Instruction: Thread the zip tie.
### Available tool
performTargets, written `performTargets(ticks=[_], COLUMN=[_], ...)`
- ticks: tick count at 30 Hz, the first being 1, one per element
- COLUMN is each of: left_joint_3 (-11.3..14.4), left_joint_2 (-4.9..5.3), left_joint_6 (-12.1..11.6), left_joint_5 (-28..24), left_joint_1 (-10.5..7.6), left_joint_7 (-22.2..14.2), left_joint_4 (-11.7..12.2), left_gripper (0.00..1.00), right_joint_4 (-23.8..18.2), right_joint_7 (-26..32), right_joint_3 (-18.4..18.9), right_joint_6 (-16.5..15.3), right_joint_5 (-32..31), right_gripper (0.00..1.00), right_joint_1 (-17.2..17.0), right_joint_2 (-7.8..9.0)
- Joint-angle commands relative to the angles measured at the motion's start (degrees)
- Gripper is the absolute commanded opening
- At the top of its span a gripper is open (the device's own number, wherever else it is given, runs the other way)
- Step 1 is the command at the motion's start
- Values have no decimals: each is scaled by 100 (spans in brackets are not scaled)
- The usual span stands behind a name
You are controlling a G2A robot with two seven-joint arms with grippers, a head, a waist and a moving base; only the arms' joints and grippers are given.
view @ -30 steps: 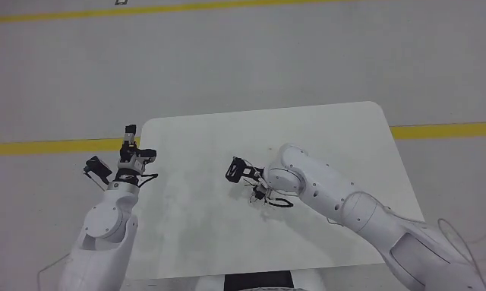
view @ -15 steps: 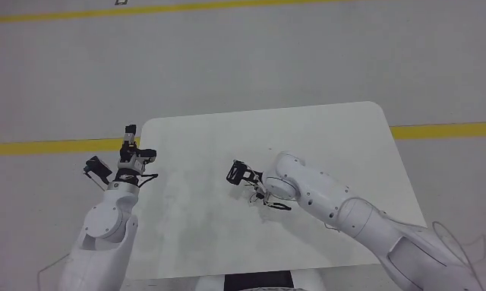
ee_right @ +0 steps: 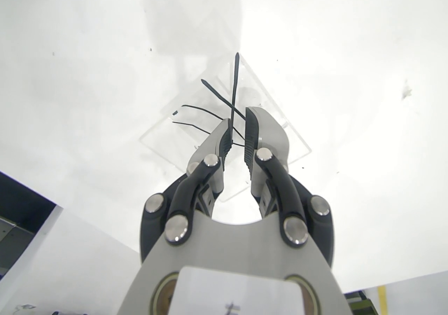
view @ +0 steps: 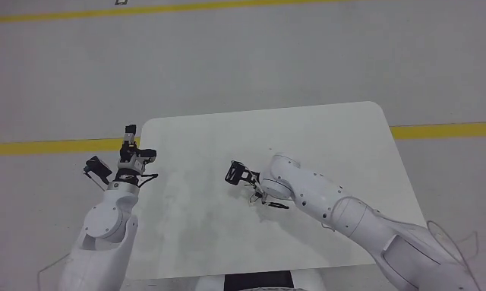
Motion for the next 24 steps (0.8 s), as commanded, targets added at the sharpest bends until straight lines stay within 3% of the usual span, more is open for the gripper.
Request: performTargets(ticks=[1, 8, 17, 24], left_joint_3=[0, 0, 0, 0], left_joint_2=[0, 0, 0, 0], left_joint_6=[0, 0, 0, 0], left_joint_5=[0, 0, 0, 0], left_joint_1=[0, 0, 0, 0], left_joint_7=[0, 0, 0, 0], left_joint_4=[0, 0, 0, 0], left_gripper=[100, 100, 100, 100], right_joint_4=[60, 221, 304, 258], right_joint_7=[-22, -71, -84, -16], right_joint_3=[-15, -43, 12, 100], right_joint_6=[7, 25, 26, 16], right_joint_5=[-32, -103, -160, -195], right_gripper=[15, 20, 7, 5], right_joint_1=[11, 37, 30, -5], right_joint_2=[-29, -126, -197, -218])
